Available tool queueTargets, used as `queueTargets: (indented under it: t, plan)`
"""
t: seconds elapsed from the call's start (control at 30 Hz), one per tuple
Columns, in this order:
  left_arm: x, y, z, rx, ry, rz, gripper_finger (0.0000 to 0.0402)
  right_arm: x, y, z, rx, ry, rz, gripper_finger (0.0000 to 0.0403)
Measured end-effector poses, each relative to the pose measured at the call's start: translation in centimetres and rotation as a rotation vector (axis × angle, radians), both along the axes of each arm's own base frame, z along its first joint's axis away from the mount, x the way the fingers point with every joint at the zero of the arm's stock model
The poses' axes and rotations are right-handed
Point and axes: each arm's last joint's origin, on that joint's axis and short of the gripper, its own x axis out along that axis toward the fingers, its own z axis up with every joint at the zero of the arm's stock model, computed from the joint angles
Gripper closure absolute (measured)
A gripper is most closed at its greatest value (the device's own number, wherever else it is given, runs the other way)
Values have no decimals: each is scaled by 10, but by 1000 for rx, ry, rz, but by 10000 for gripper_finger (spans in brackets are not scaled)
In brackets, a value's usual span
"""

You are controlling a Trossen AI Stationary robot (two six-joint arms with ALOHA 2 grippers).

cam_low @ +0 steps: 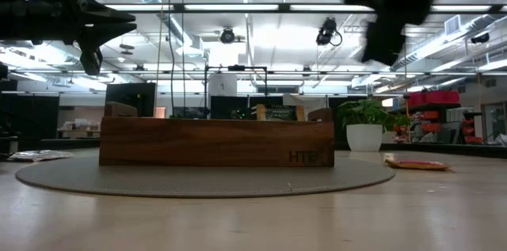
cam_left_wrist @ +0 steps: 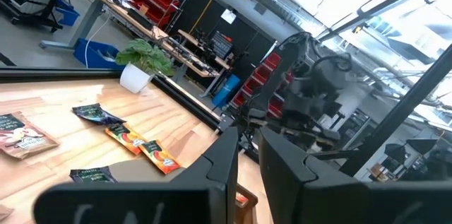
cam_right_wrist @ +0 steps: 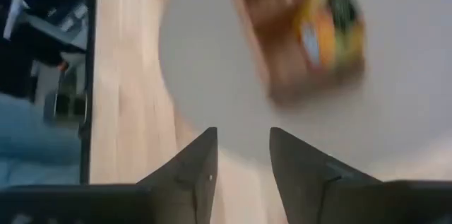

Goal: Pick & Place Tea
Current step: Put the orange tea bag into the right section of the wooden organizer

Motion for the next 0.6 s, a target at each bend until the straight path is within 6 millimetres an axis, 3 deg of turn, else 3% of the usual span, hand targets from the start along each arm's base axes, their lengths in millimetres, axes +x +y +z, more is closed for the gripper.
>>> queueTargets:
  t: [0.13, 0.27, 0.4, 0.6]
  plan:
    - [0, 0, 0, 0, 5, 0, 342, -40, -3, -22, -7, 109, -73, 261]
    - [0, 0, -2, 0, 16, 0, 342, -61, -10, -44, -10, 163, -214, 261]
    - [0, 0, -2, 0, 17, 0, 342, -68, -12, -63, -19, 193, -257, 261]
    - [0, 0, -2, -1, 17, 0, 342, -67, -11, -72, -64, 171, -255, 237]
